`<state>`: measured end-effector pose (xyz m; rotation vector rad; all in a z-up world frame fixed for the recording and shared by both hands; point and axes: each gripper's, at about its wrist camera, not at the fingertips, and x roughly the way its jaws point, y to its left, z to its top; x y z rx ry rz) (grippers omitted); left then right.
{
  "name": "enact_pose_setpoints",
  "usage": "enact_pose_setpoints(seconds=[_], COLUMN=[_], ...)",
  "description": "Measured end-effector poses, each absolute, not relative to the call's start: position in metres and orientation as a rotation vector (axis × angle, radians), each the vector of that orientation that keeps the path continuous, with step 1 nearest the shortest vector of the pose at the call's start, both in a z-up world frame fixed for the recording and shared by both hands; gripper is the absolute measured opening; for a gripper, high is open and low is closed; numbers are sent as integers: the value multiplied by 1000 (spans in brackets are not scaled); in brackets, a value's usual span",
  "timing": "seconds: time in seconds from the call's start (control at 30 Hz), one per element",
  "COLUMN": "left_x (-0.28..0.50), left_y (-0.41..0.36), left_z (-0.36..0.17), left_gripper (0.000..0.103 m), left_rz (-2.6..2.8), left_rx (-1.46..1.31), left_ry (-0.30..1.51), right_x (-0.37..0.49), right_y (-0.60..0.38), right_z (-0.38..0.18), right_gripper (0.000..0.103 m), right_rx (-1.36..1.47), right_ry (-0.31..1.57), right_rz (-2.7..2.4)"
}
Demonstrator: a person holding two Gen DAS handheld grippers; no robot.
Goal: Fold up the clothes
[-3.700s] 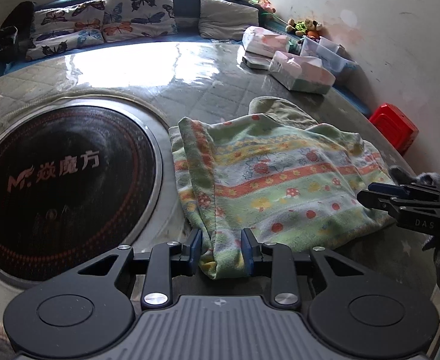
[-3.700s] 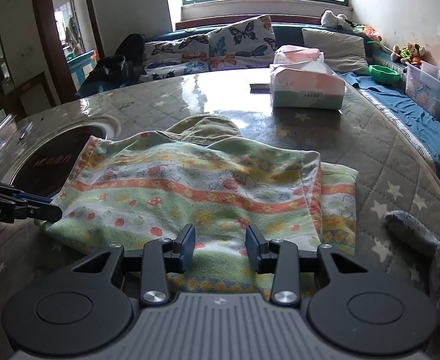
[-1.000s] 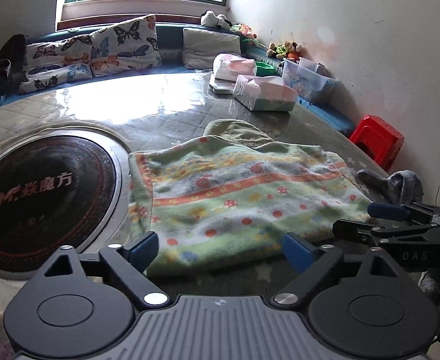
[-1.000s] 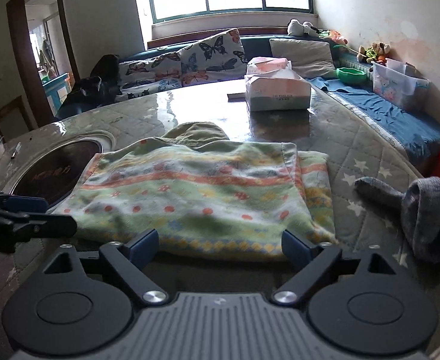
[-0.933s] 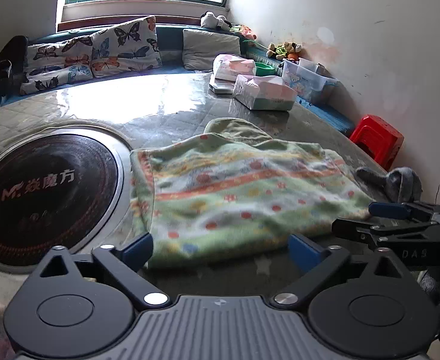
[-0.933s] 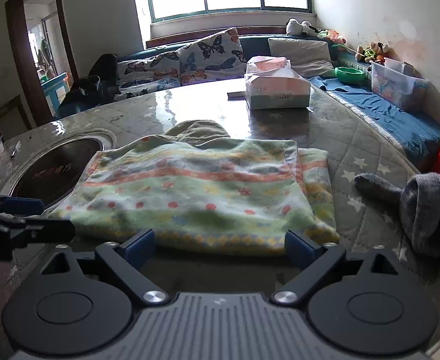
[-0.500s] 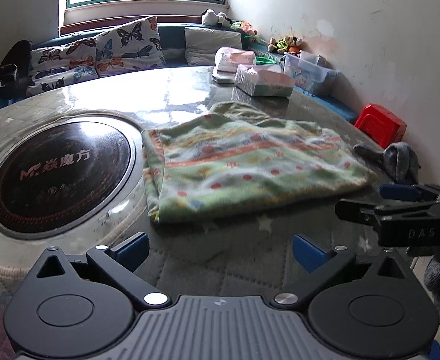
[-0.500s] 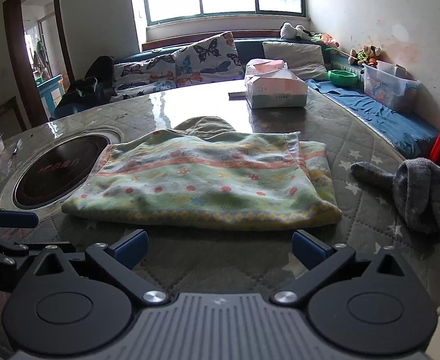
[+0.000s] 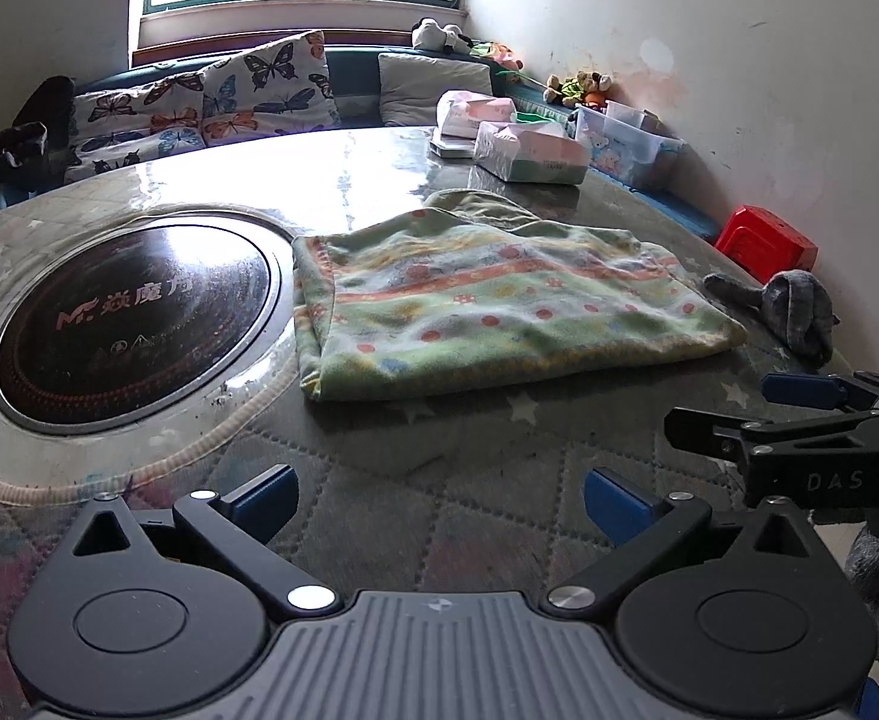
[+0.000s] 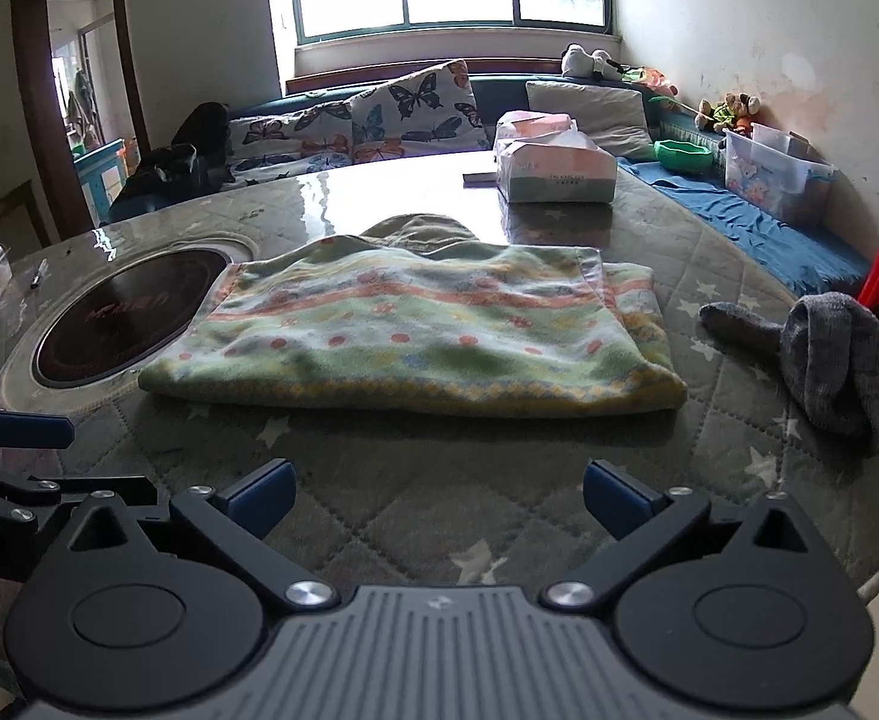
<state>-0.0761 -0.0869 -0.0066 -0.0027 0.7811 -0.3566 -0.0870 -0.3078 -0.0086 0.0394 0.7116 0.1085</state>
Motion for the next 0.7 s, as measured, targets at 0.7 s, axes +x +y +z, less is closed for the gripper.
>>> enact_pose_setpoints(seconds=[0.7], left_x=[-83], left_y=[-90], left_z=[-9], left_gripper=[103], left_rz=[-355], left_rx=[3], left_ry=[800], right_x=[-93], right_y=[-301], right_z=[-11], right_gripper=[103], right_rx=[34], right_ry=[707], right_rz=[127])
